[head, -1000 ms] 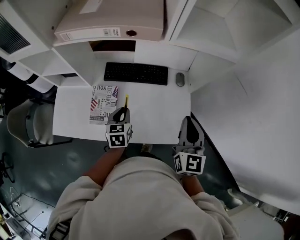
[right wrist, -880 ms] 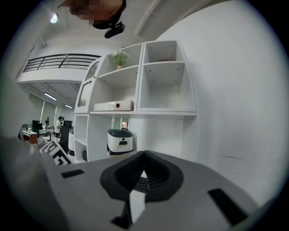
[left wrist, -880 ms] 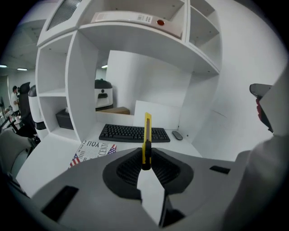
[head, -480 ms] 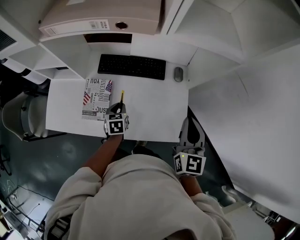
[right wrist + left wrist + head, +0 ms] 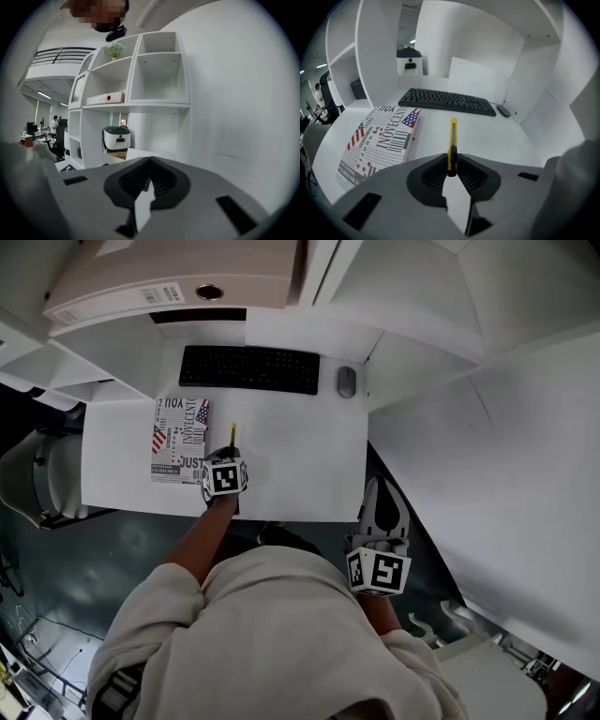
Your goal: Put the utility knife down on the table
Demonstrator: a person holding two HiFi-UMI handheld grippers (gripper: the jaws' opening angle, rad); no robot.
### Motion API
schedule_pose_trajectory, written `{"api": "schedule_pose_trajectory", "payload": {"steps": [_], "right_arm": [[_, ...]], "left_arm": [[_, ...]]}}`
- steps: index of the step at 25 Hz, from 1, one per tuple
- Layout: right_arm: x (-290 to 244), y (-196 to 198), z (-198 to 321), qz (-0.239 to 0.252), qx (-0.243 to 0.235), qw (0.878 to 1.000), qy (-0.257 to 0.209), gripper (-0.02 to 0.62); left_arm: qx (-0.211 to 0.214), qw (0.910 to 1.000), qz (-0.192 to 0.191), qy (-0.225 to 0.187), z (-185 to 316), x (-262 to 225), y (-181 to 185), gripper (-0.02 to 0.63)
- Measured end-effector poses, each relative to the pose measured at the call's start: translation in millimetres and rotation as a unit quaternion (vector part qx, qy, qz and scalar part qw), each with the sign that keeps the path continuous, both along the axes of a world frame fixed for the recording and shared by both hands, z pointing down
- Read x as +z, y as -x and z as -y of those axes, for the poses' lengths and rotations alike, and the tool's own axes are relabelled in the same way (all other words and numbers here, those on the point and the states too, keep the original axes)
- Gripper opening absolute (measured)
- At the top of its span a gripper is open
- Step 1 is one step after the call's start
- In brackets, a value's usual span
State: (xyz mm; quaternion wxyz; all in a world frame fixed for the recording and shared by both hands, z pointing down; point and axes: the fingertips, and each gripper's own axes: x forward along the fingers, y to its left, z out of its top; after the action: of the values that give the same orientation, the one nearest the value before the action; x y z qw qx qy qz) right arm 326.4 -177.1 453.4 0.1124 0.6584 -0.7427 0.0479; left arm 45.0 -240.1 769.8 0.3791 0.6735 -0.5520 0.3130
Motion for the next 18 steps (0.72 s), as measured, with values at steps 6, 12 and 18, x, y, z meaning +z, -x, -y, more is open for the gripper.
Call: {"api": "schedule_pose_trajectory", "payload": {"steps": [6, 12, 18], "right_arm": [[6, -12, 7, -0.002, 0.008, 1.000, 0.009, 0.003], [10, -20, 16, 0.005, 0.011, 1.000, 0.013, 0.003], [14, -29, 20, 0.014, 0.017, 1.000, 0.015, 0.003]], "left_arm": [[-0.003, 0.9993, -0.001, 0.037, 0, 22, -3, 0.064], [-0.013, 0.9963, -0.009, 0.085, -4, 41, -5, 0.064], [-0.015, 0.9923, -0.006, 0.123, -10, 55, -3, 0.064]]}}
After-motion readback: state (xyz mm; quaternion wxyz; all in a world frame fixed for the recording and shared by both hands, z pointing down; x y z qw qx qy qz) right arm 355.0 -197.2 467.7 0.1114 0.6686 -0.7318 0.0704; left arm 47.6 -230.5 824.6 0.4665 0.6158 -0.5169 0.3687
